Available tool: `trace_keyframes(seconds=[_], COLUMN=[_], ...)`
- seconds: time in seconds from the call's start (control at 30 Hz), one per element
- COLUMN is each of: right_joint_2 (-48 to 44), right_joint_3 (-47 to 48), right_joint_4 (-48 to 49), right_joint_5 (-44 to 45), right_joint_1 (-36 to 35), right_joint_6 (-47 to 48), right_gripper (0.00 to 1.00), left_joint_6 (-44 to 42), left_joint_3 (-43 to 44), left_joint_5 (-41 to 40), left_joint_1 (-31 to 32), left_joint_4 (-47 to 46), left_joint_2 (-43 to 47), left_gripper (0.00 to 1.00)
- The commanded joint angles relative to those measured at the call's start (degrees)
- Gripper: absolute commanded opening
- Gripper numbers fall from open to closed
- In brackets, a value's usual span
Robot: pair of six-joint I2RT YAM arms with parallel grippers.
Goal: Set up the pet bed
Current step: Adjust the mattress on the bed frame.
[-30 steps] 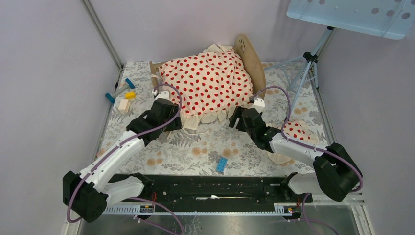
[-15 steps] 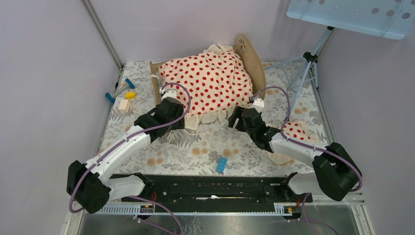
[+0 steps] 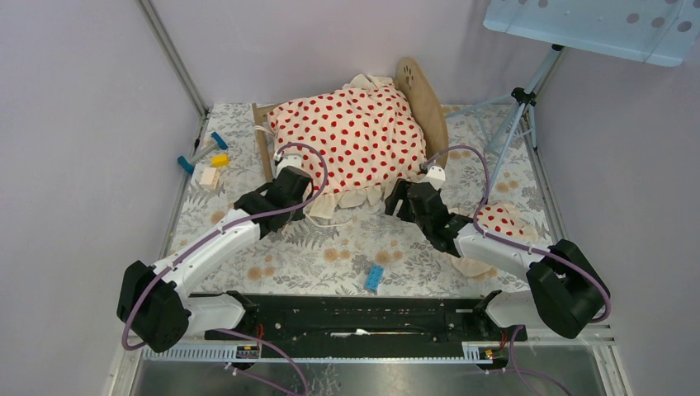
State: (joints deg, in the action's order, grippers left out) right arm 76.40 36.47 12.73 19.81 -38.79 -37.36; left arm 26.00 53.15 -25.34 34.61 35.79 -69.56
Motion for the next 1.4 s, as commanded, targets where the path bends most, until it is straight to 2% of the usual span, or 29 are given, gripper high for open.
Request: trace_keyframes(seconds=[0.0, 0.1, 0.13, 0.3, 0.53, 0.77, 0.9, 1.0, 1.03, 1.07, 1.13, 1.2, 1.37], right_joint_2=[-0.2, -0.4, -0.5, -1.2, -2.2, -2.0, -2.1, -2.2, -2.3, -2.4, -3.0, -4.3, -9.1], right_joint_3=[0.8, 0.3, 0.2, -0.2, -0.8, -1.1, -1.1, -1.2, -1.0, -0.7, 0.3, 1.4, 4.8], right_joint_4=[1.4, 1.7, 1.7, 1.6, 1.7, 1.9, 1.8, 1.6, 1.4, 0.9, -1.2, -3.1, -8.9], right_joint_5=[-0.2, -0.1, -0.1, 0.0, 0.8, 0.8, 1.0, 1.3, 1.5, 1.7, 2.5, 4.0, 8.6], right_joint_1=[0.3, 0.3, 0.3, 0.3, 0.3, 0.4, 0.4, 0.4, 0.4, 0.4, 0.4, 0.4, 0.5], right_joint_6=[-0.1, -0.4, -0.5, -0.6, -1.0, -1.6, -1.6, -1.2, -1.1, -0.9, -0.1, 0.9, 5.5], right_gripper=[0.81, 0.81, 0.81, 0.81, 0.81, 0.81, 0.81, 0.81, 0.82, 0.82, 0.82, 0.82, 0.82], left_joint_6=[-1.0, -1.2, -1.2, -1.3, -2.3, -1.9, -1.7, -1.4, -1.0, -0.5, 0.8, 2.8, 4.8], left_joint_3=[-0.2, -0.1, 0.0, 2.6, 9.4, 10.9, 11.0, 9.1, 8.0, 6.8, 4.0, 2.5, 5.4], left_joint_5=[-2.0, -1.1, -0.5, 4.5, 17.5, 27.0, 27.7, 24.8, 22.8, 20.6, 16.2, 13.0, 6.8], left_joint_1=[0.3, 0.3, 0.3, 0.3, 0.3, 0.3, 0.3, 0.3, 0.3, 0.3, 0.3, 0.3, 0.3], left_joint_4=[-3.2, -3.1, -3.1, -1.1, 4.5, 5.2, 6.9, 9.3, 10.3, 11.3, 12.3, 12.2, 10.5], left_joint_2=[-0.6, -0.6, -0.4, 1.6, 4.1, 5.6, 6.9, 8.2, 8.4, 8.5, 8.4, 8.2, 9.4], left_gripper=[0.19, 0.02, 0.0, 0.0, 0.0, 0.0, 0.0, 0.0, 0.04, 0.12, 0.35, 0.48, 0.64])
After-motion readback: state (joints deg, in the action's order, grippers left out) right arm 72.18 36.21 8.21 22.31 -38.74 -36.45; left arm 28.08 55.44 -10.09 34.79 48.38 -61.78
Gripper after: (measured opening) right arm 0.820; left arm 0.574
